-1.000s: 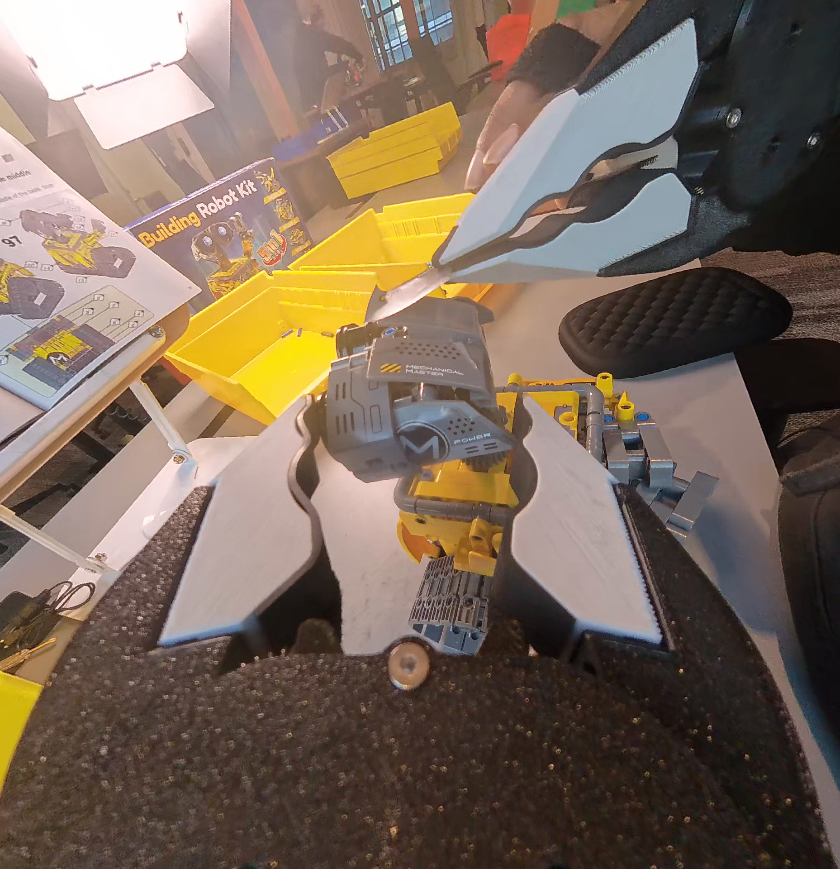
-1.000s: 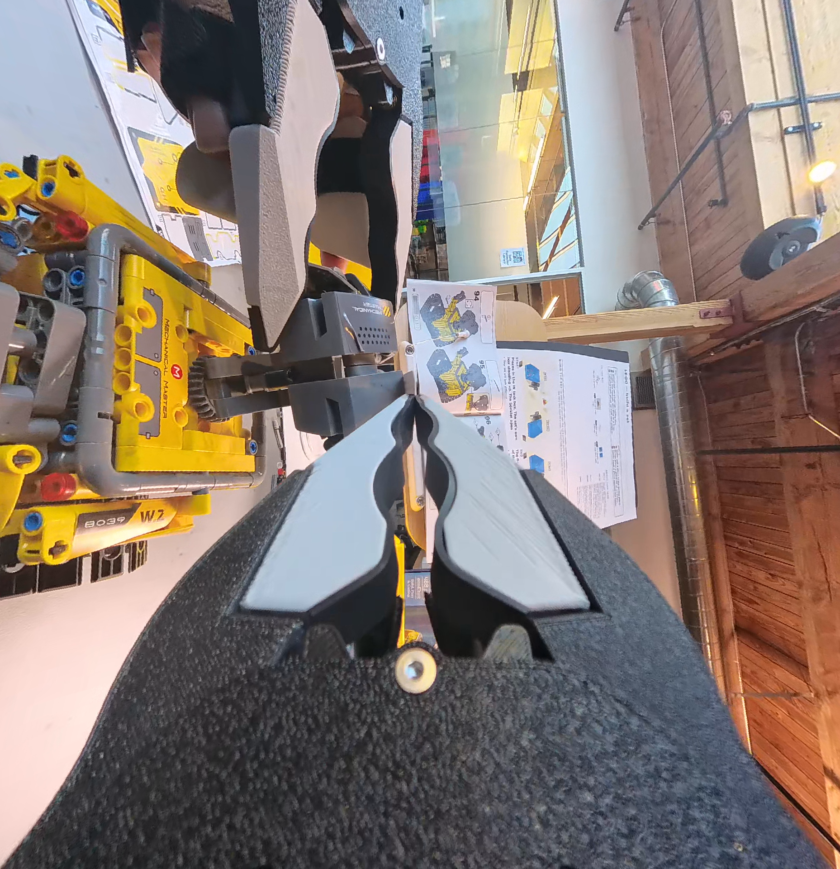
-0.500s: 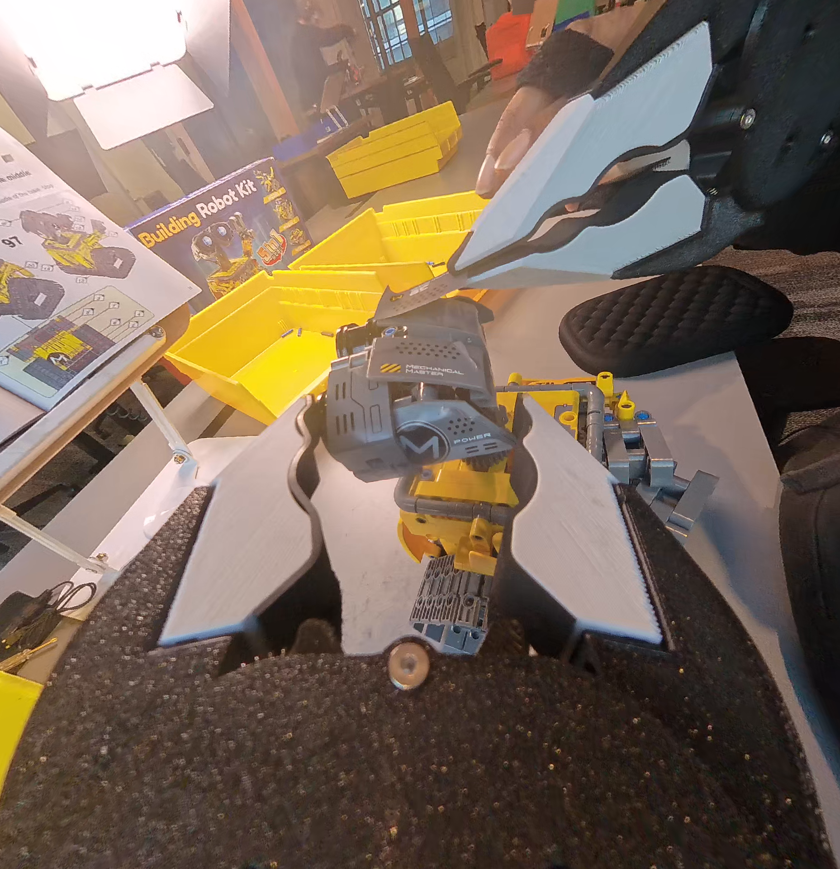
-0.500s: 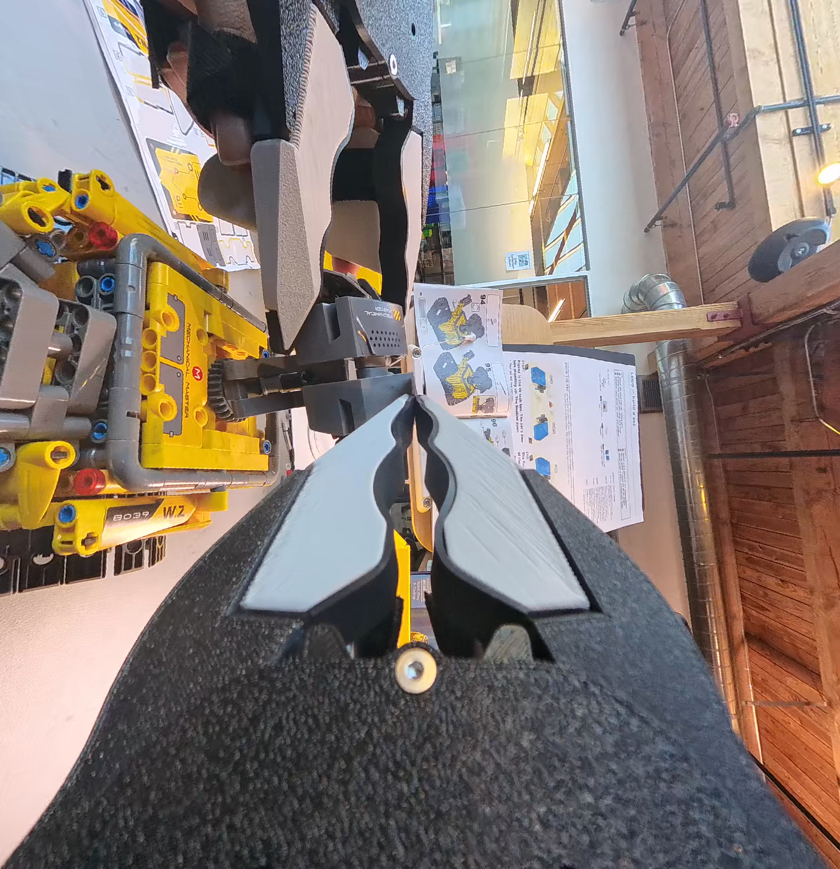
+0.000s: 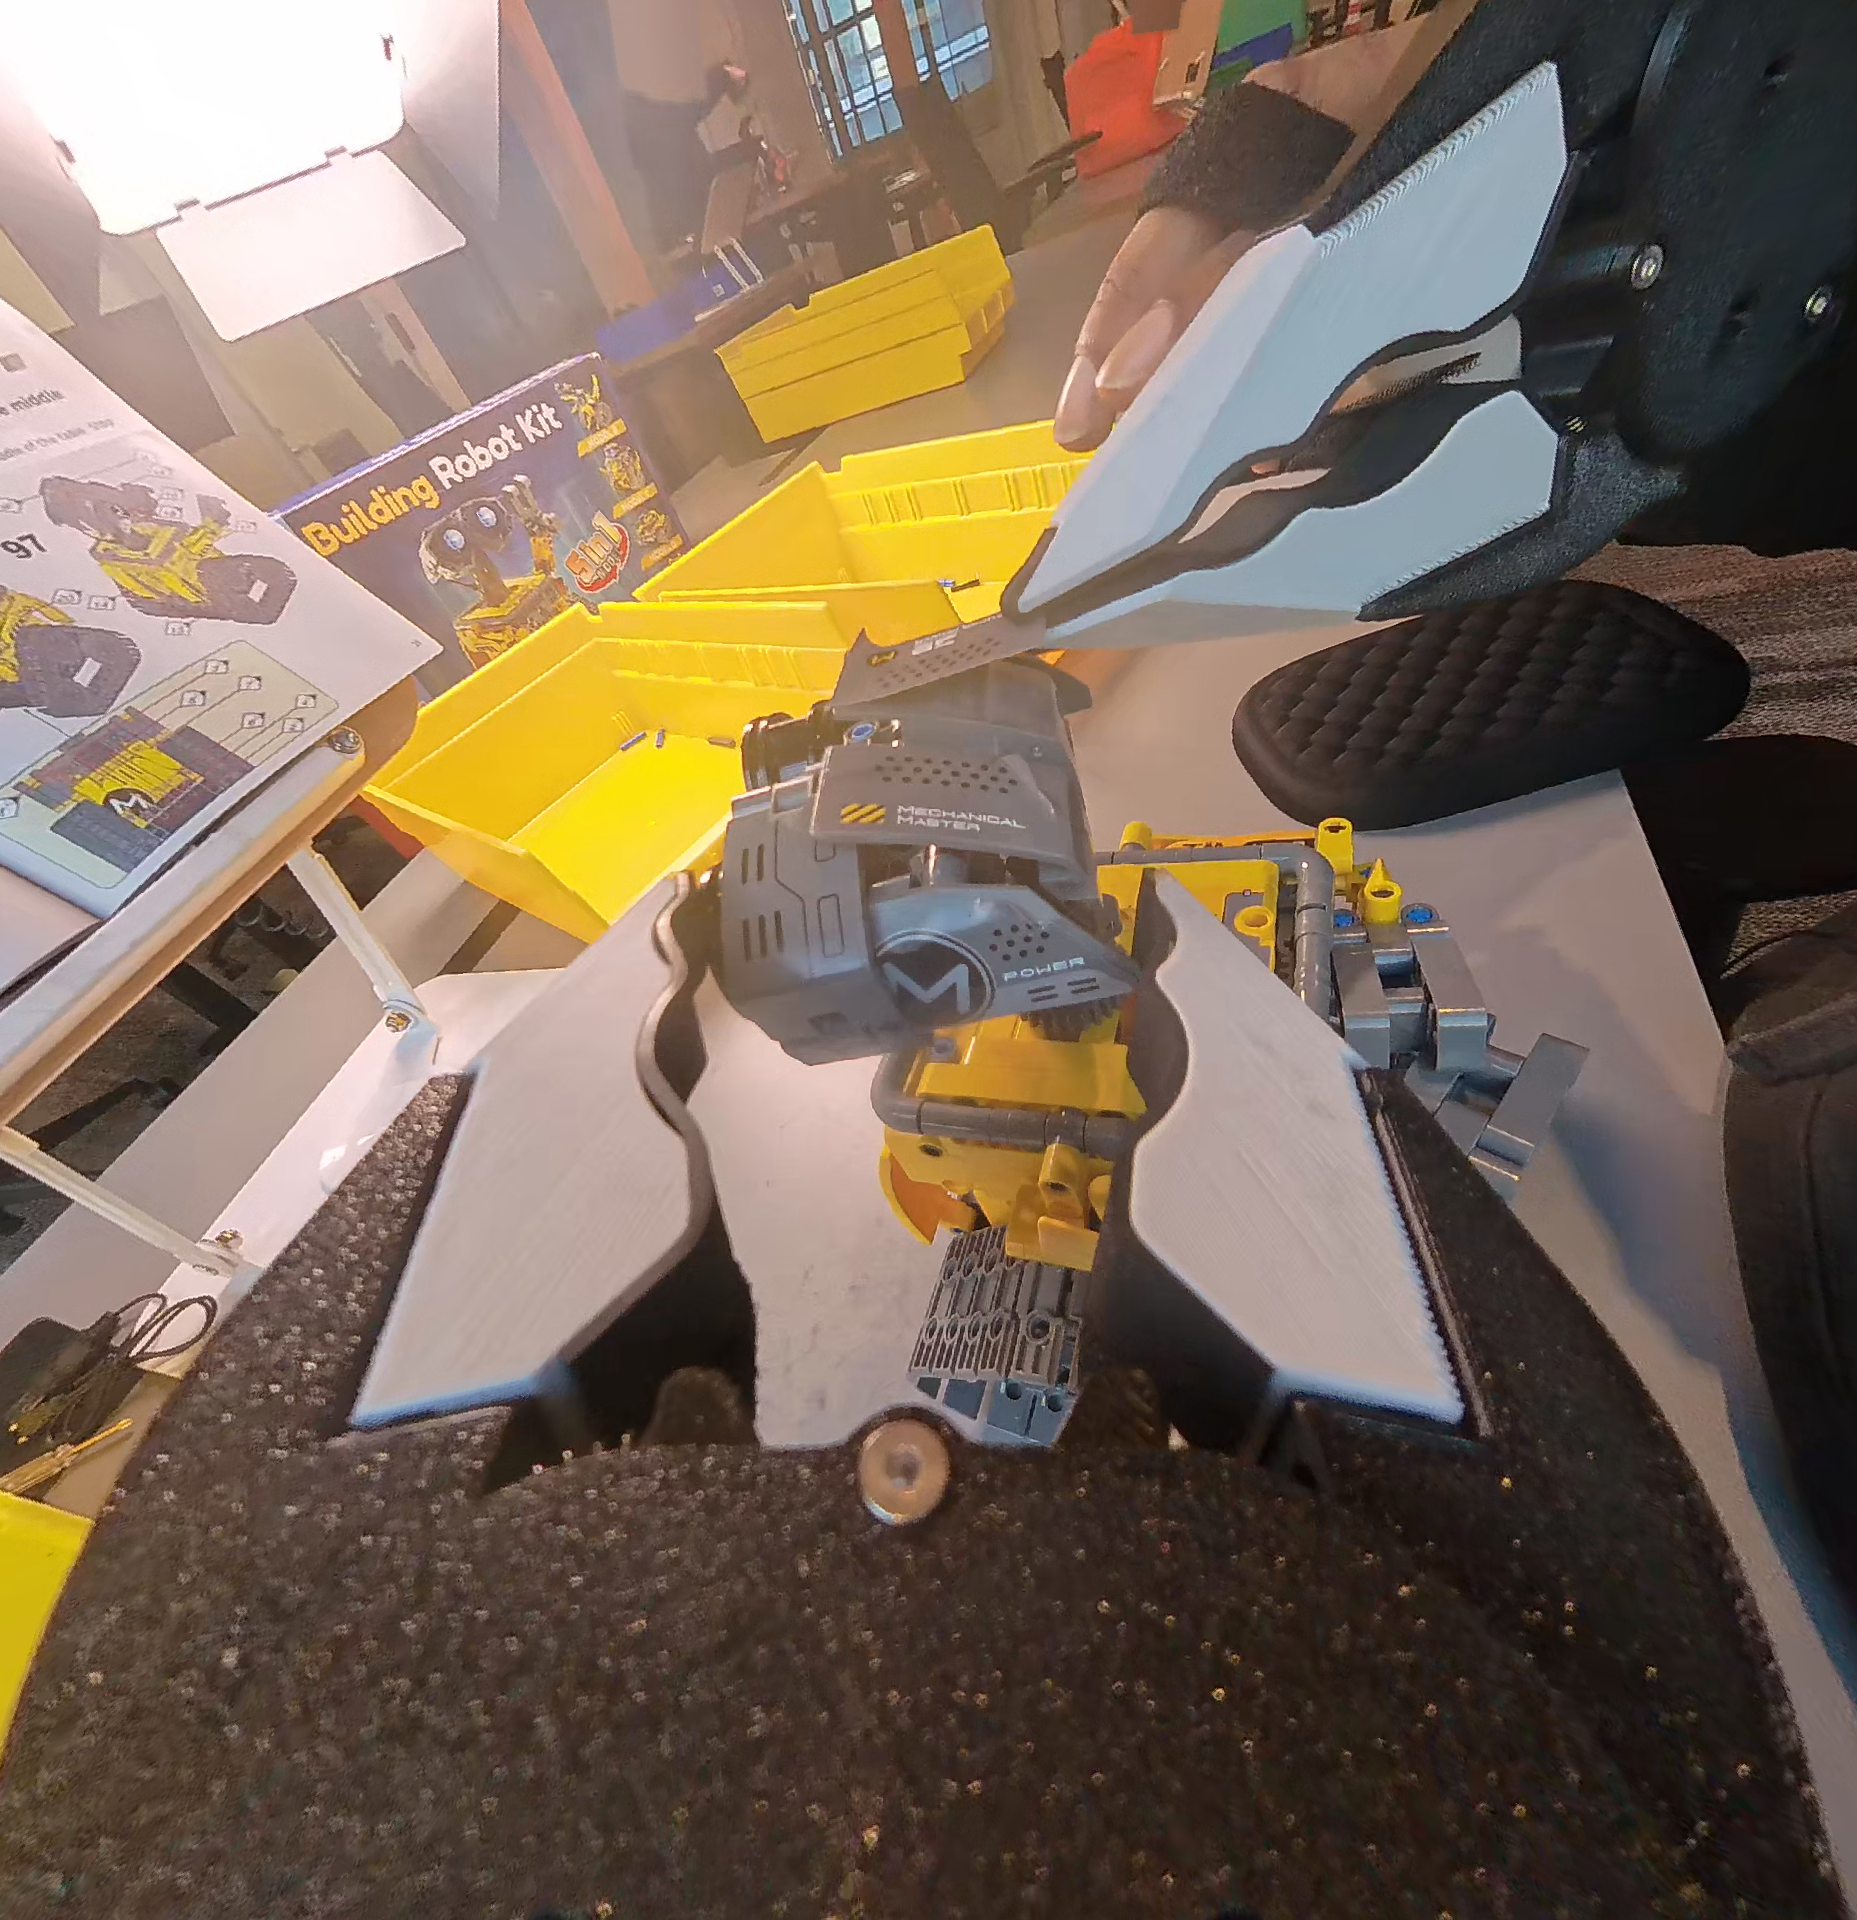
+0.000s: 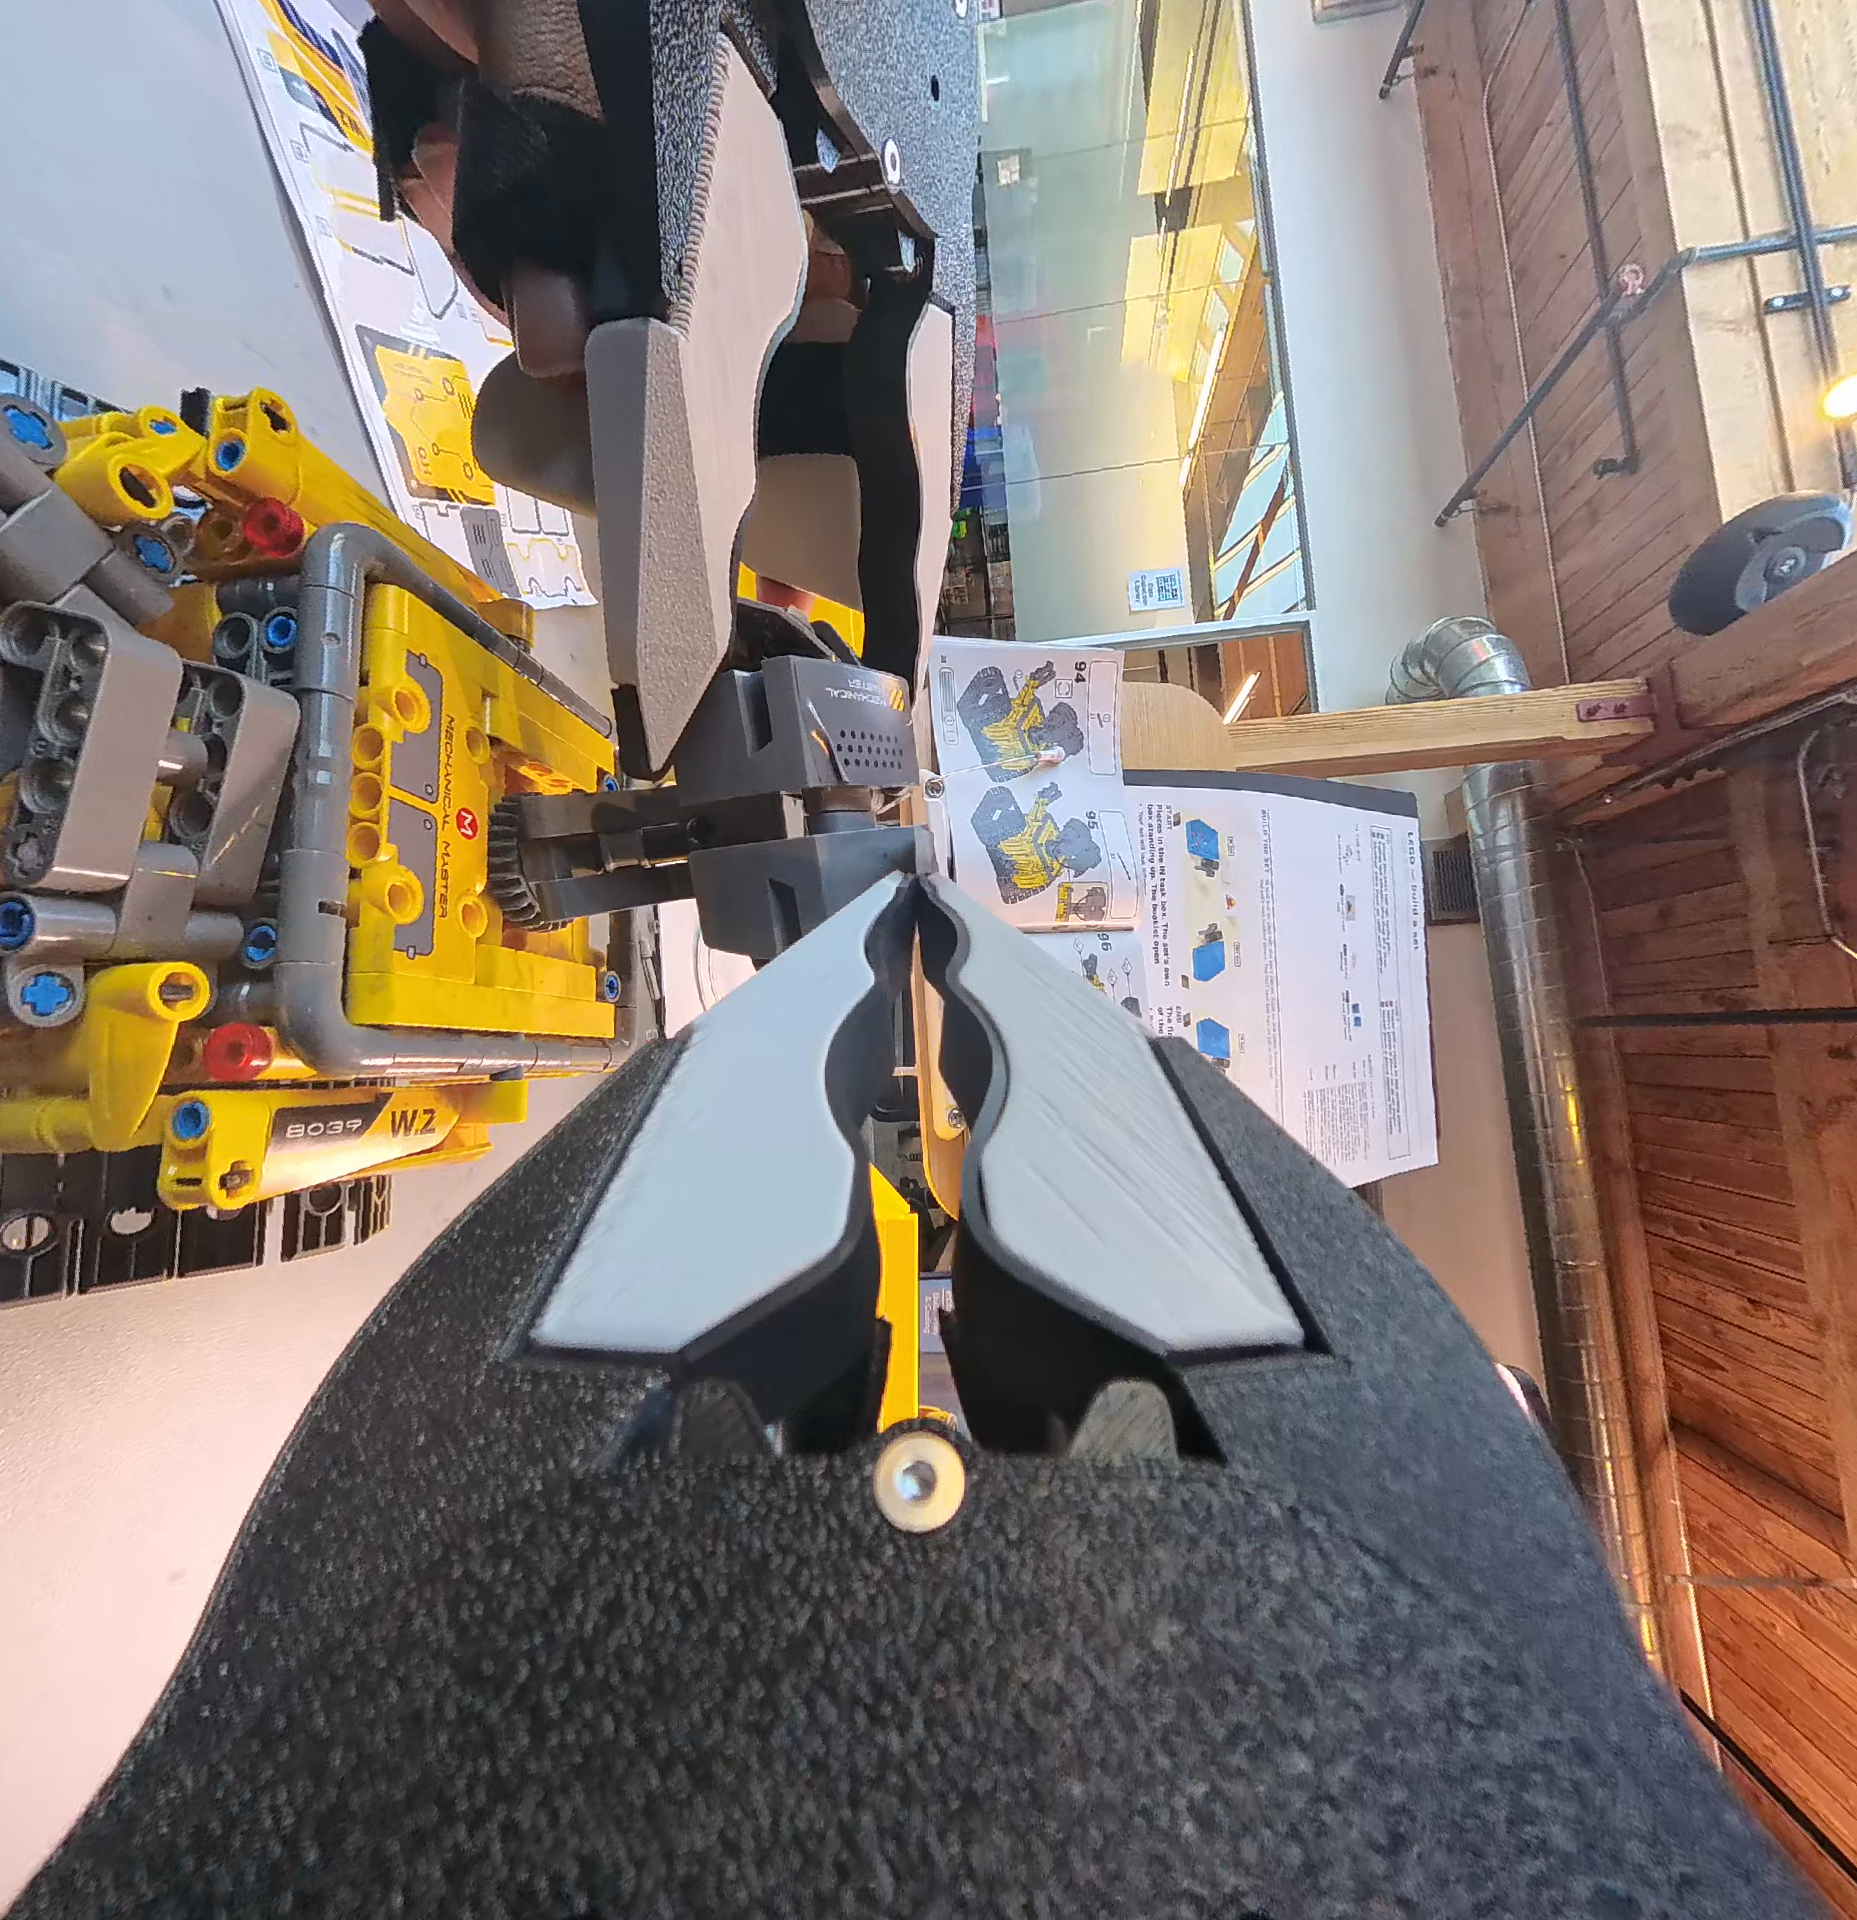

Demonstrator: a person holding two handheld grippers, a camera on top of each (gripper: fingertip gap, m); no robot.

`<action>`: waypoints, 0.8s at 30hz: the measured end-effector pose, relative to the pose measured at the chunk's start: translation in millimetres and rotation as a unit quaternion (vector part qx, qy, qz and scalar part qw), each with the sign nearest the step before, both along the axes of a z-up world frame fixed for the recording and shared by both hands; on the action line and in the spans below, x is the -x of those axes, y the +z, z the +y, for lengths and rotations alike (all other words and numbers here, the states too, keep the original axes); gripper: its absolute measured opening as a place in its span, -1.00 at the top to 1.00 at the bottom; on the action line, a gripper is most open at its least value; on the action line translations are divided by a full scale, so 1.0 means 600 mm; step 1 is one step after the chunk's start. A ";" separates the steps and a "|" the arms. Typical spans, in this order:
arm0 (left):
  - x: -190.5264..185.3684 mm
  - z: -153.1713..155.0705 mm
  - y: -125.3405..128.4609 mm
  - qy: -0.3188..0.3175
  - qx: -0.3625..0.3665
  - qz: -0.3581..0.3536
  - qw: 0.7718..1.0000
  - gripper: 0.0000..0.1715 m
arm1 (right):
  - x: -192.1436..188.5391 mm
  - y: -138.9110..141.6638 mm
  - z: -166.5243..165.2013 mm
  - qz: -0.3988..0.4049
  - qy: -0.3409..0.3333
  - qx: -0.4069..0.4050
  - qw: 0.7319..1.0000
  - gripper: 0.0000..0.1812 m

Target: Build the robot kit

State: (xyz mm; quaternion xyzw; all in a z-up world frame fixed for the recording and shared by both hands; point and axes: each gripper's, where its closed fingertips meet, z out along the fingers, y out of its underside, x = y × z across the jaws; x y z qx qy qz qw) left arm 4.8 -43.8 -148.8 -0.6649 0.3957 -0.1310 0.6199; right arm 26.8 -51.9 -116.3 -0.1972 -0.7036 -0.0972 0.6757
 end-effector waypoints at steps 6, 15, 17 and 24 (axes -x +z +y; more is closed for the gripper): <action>-0.001 -0.002 -0.001 -0.007 -0.002 0.005 1.000 0.05 | -0.002 0.015 0.001 0.014 0.011 0.015 1.000 1.00; -0.004 -0.006 -0.001 -0.022 -0.006 0.016 1.000 0.05 | 0.002 0.046 0.017 0.017 0.015 -0.005 1.000 1.00; -0.005 -0.007 -0.001 -0.025 -0.006 0.018 1.000 0.05 | 0.002 0.050 0.021 0.021 0.015 -0.004 1.000 1.00; -0.004 -0.006 -0.002 -0.024 -0.002 0.017 1.000 0.05 | 0.007 0.069 0.018 0.023 0.021 -0.032 0.999 1.00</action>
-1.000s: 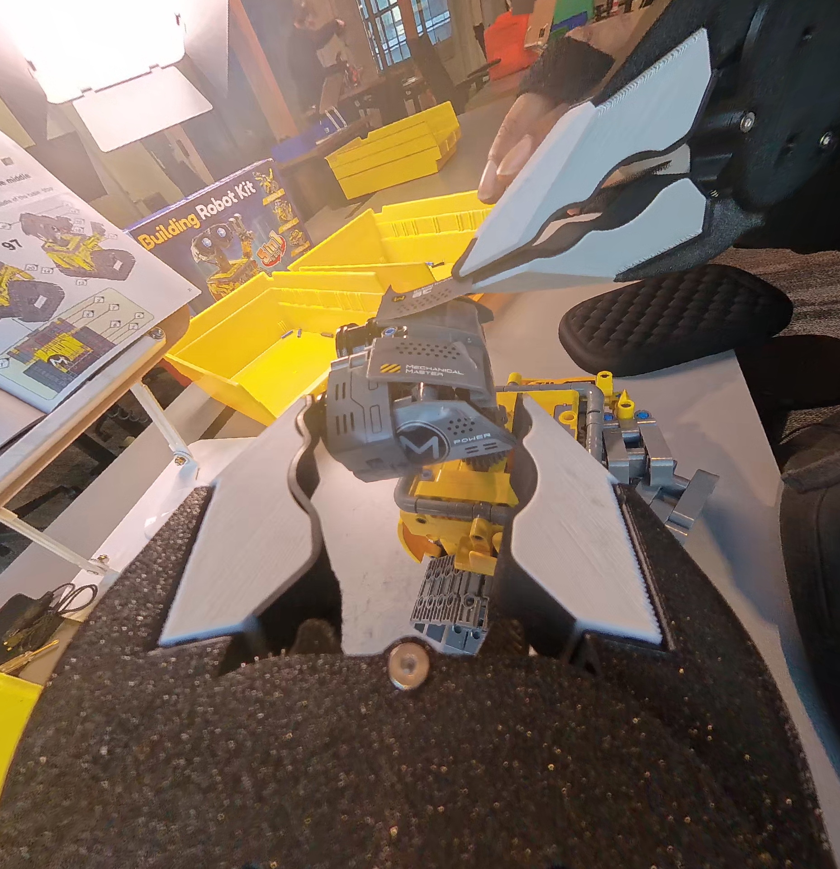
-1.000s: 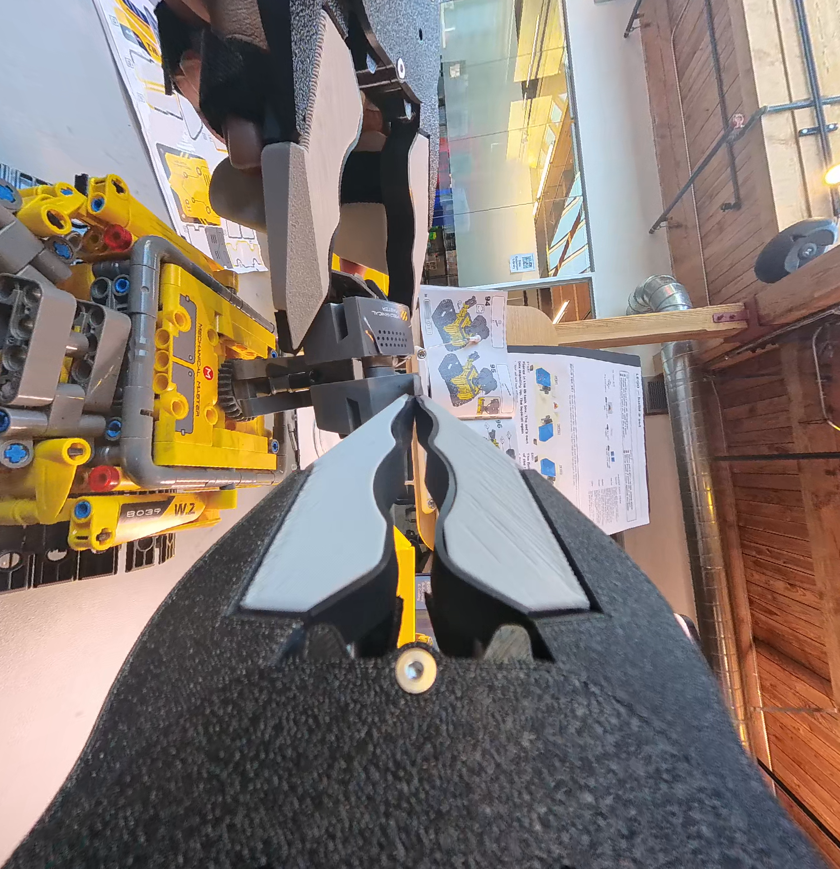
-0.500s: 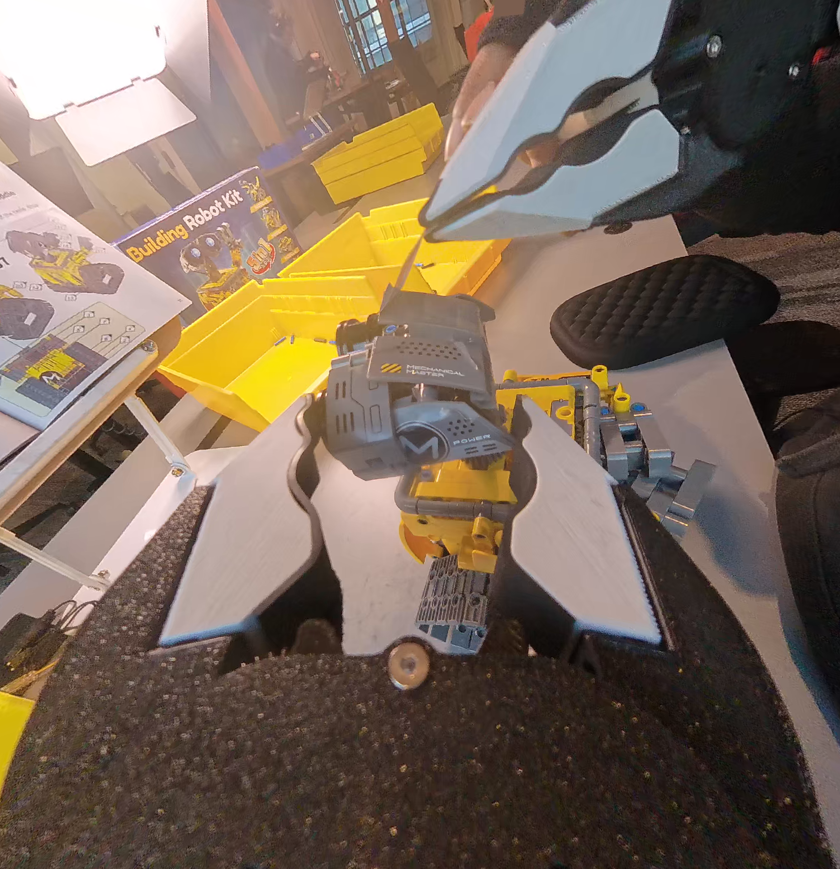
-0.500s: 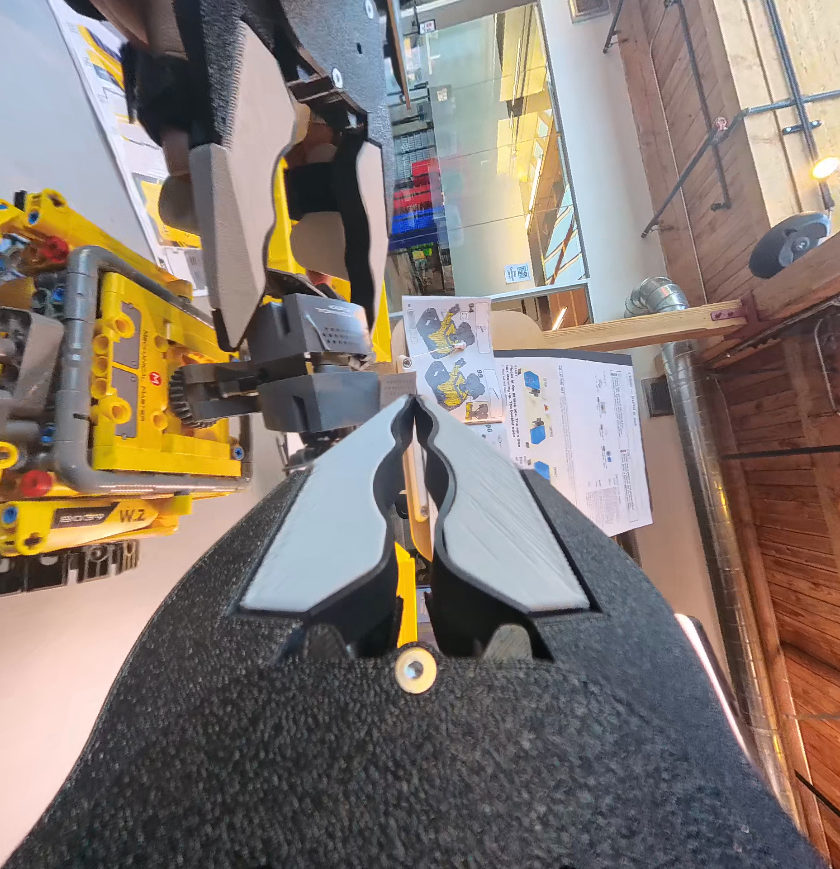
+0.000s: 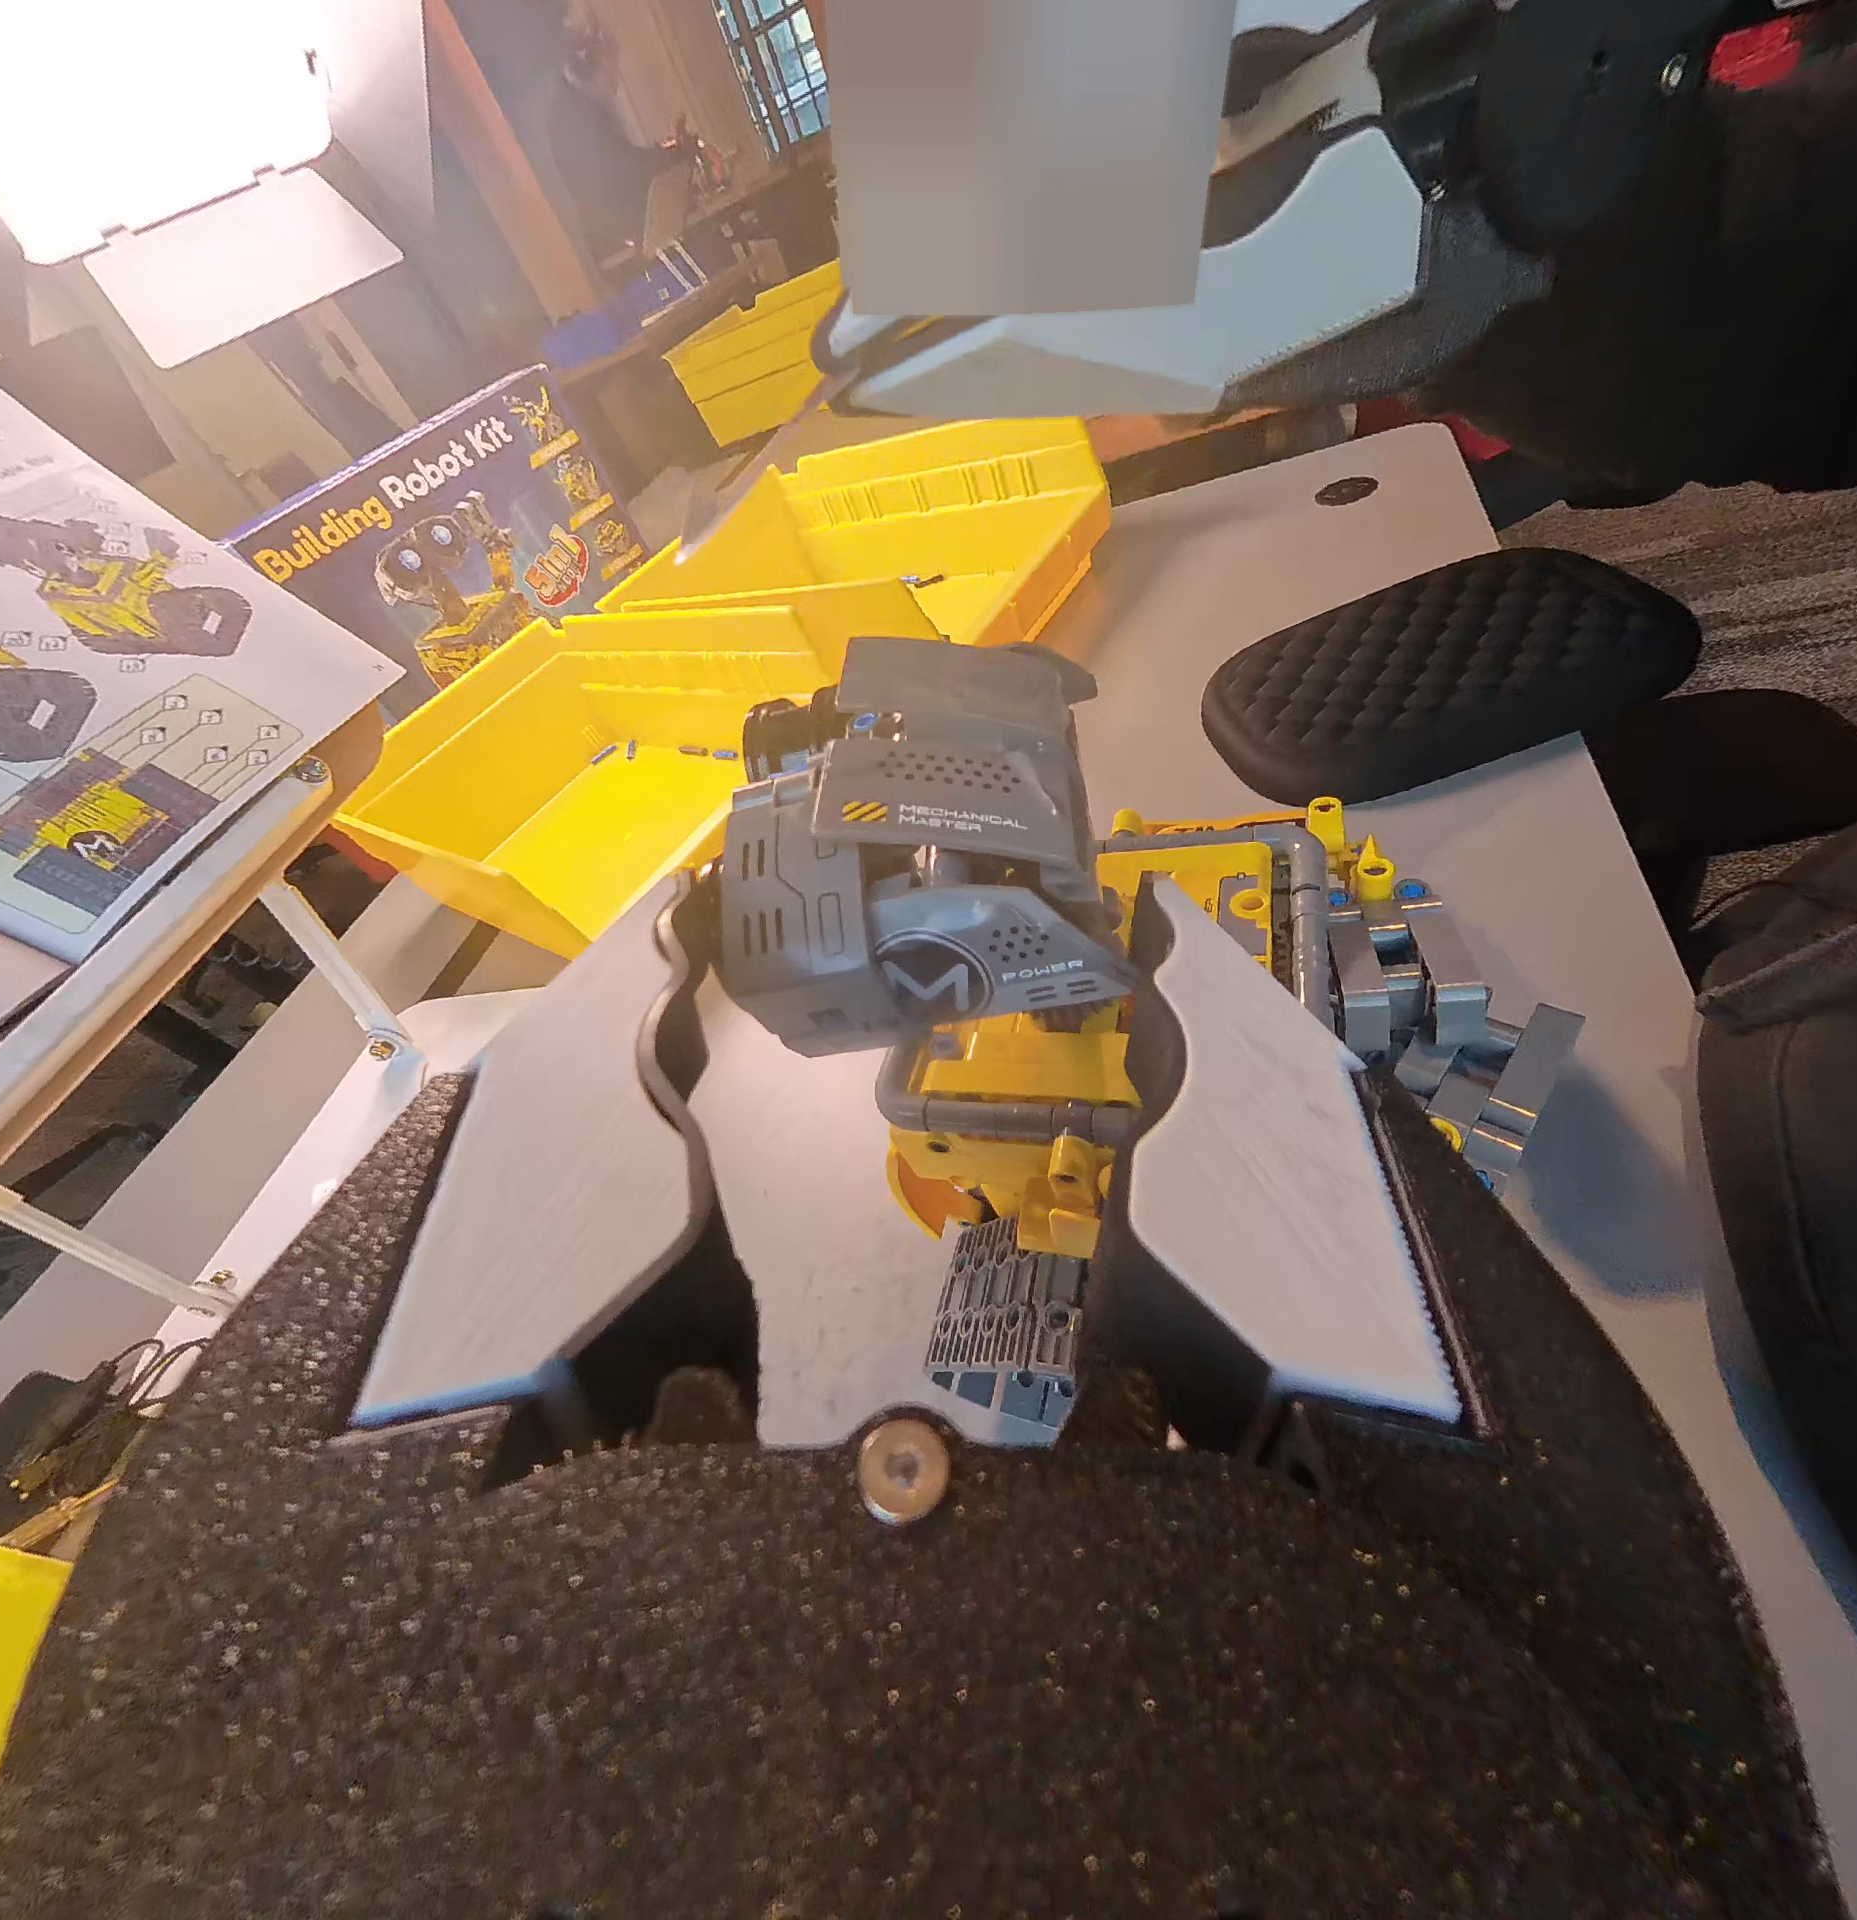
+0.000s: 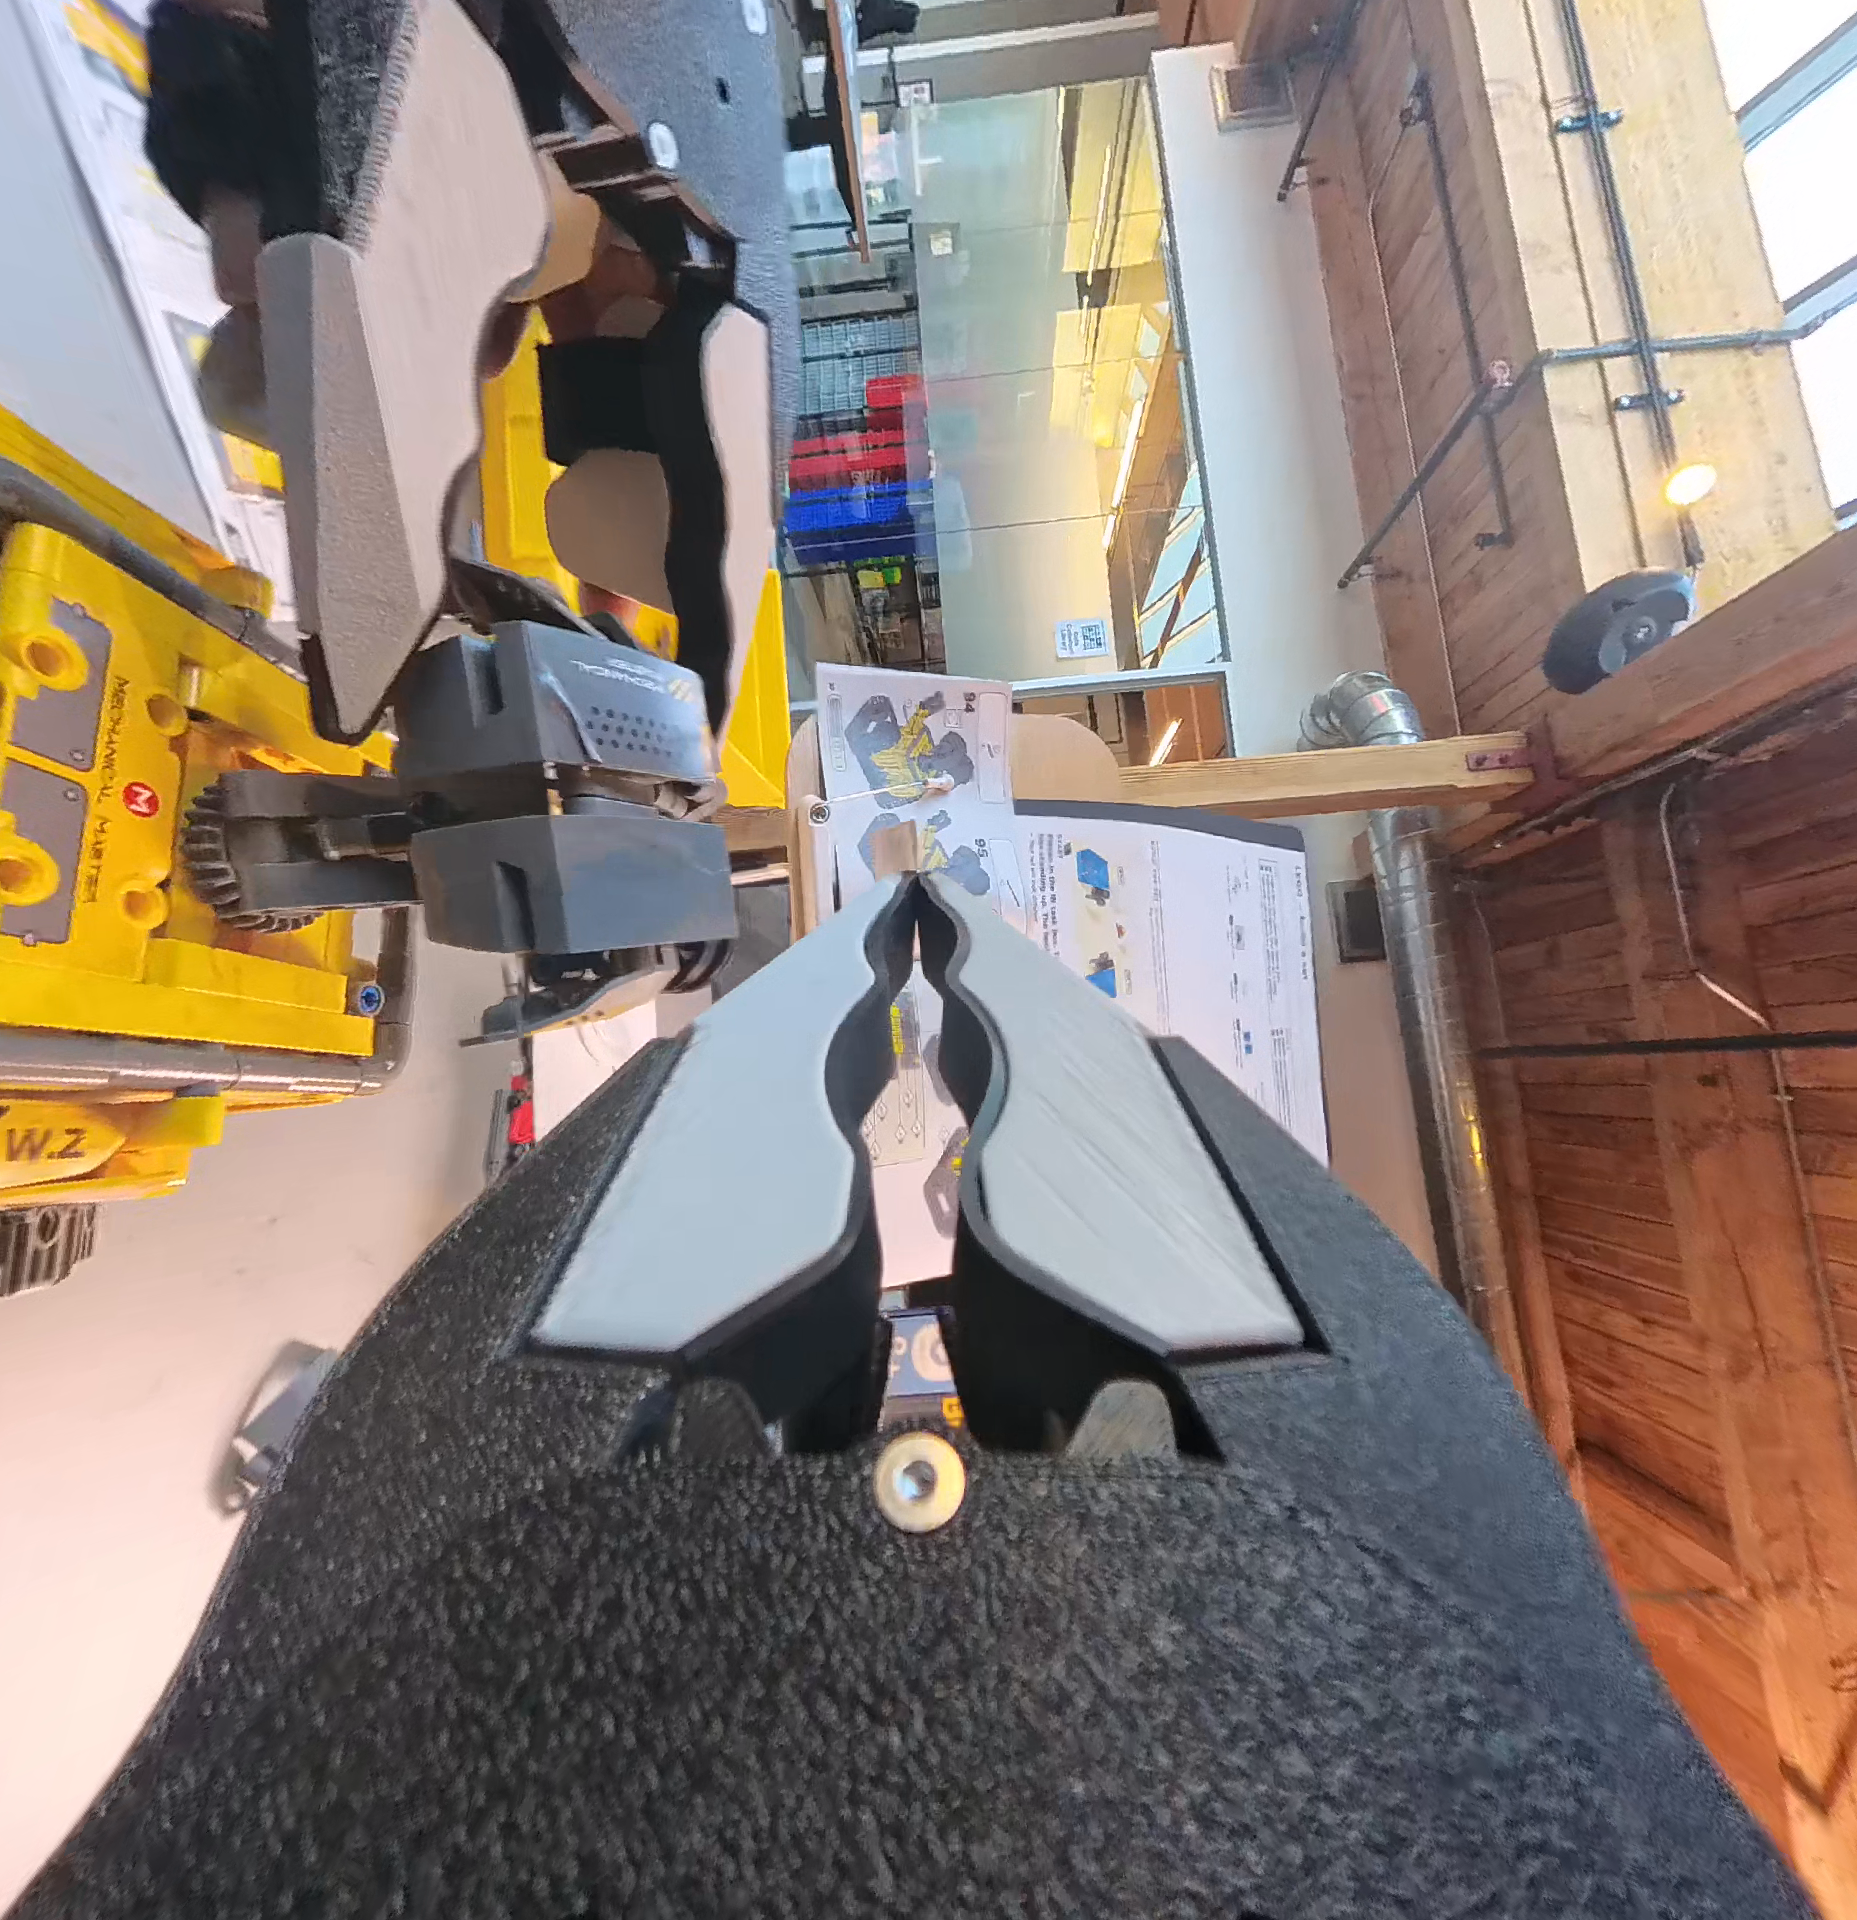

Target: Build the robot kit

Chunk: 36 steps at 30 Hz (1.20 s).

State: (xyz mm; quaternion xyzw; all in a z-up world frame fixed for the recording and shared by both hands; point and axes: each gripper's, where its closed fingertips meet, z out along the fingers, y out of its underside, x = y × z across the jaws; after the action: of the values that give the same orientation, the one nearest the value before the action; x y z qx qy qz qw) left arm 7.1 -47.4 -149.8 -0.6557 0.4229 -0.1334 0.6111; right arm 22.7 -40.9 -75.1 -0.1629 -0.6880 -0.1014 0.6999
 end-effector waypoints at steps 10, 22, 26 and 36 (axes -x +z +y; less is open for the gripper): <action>0.000 0.001 0.000 0.001 0.002 -0.002 1.000 0.05 | -0.005 -0.046 -0.017 -0.027 0.003 -0.017 0.999 1.00; 0.003 0.004 -0.001 0.009 0.013 -0.006 1.000 0.05 | -0.007 -0.050 -0.017 -0.024 -0.005 -0.014 1.000 1.00; 0.003 0.004 -0.001 0.010 0.014 -0.006 1.000 0.06 | -0.007 -0.052 -0.017 -0.025 -0.007 -0.012 1.000 1.00; 0.004 0.005 -0.001 0.011 0.015 -0.007 1.000 0.06 | -0.007 -0.057 -0.019 -0.028 -0.009 -0.006 1.000 1.00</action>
State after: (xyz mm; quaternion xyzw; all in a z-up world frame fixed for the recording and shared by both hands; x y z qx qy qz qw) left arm 4.9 -44.7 -150.1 -0.6689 0.4090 -0.1376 0.6053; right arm 27.0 -52.3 -109.1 -0.1618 -0.7052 -0.1163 0.6805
